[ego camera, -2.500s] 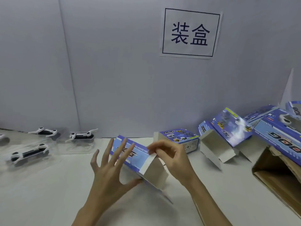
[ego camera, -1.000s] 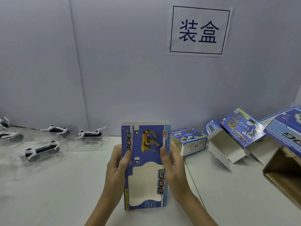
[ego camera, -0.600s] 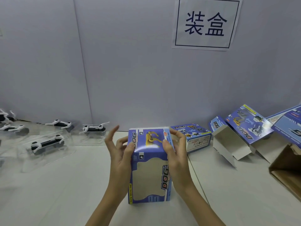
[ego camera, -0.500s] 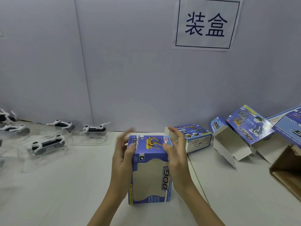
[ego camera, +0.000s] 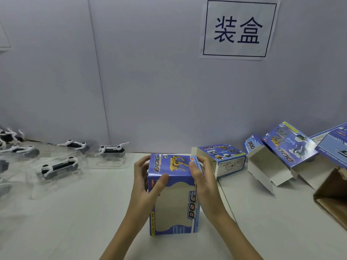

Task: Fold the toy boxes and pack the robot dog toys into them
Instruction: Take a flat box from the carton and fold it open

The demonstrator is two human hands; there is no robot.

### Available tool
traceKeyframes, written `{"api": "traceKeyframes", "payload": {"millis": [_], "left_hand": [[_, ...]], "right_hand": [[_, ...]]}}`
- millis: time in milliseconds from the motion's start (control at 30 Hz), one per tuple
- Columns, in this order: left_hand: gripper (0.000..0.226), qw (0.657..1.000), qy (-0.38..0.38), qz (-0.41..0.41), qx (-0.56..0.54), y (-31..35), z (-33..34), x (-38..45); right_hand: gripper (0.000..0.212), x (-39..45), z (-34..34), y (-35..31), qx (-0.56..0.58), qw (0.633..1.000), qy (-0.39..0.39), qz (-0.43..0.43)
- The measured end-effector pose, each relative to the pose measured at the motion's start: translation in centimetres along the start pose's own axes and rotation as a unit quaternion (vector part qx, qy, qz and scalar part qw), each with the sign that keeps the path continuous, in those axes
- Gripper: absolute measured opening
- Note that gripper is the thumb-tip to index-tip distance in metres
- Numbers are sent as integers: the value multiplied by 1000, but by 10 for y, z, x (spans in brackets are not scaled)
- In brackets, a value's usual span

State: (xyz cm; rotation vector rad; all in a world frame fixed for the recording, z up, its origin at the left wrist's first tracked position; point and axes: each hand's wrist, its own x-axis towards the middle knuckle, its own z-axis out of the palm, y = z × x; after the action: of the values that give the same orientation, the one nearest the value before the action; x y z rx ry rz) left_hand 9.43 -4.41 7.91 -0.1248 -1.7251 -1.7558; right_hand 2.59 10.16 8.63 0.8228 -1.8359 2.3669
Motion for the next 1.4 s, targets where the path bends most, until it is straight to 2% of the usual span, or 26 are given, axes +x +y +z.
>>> {"api": "traceKeyframes", "payload": {"millis": [67,167,300,433,533,600,633,667,733,767,800,867,933,1000,1033,1100,1167,1200,1333,1400], "left_hand": [[66,1000,2,-18,-7,1,-2,1],[63,1000,-3,-23,-7,-1,-3,1],[73,1000,-15,-11,-2,-9,-3,-1],[87,996,37,37,67,-13,-6,0],[90,967,59,146,202,-15,-21,7],[90,918,35,228,323,-18,-32,12],[93,903,36,240,356,-21,-36,13],[95,902,54,231,362,-23,-38,14],[91,906,113,207,352,-28,-39,14],[86,897,125,213,366,-31,-40,13],[84,884,111,226,394,-34,-40,12],[88,853,24,239,463,-41,-37,8],[93,832,-59,210,510,-48,-30,4],[87,822,-82,184,533,-52,-25,4],[81,819,-78,185,538,-53,-24,4],[71,815,-58,200,541,-54,-29,8],[64,822,-42,195,533,-54,-36,10],[60,828,-43,189,527,-55,-38,10],[42,834,-51,184,517,-60,-44,9],[47,818,-68,164,548,-64,-46,9]], "right_hand": [[55,0,0,0,-12,1000,-3,9],[58,1,-2,1,-11,1000,-5,8],[61,1,-1,1,13,1000,10,10],[39,3,-5,2,-22,998,41,-51],[29,4,-9,4,-10,999,27,-24],[29,4,-9,5,-16,1000,-9,17],[27,4,-9,5,-36,999,-23,18],[25,4,-7,3,-51,998,-26,12],[21,3,-5,1,-38,999,23,-2],[18,3,-5,2,-14,998,59,-4],[18,3,-4,3,11,996,85,2],[25,2,-4,8,67,993,90,43],[28,3,-6,9,134,982,49,121],[28,4,-8,10,167,969,4,181],[31,5,-10,12,146,973,-15,181],[34,6,-11,18,3,991,-42,126],[27,3,-10,27,-155,984,-49,66],[24,1,-10,31,-198,977,-54,61],[12,-1,-12,46,-270,948,-118,119],[13,-3,-14,47,-280,935,-160,147]]}}
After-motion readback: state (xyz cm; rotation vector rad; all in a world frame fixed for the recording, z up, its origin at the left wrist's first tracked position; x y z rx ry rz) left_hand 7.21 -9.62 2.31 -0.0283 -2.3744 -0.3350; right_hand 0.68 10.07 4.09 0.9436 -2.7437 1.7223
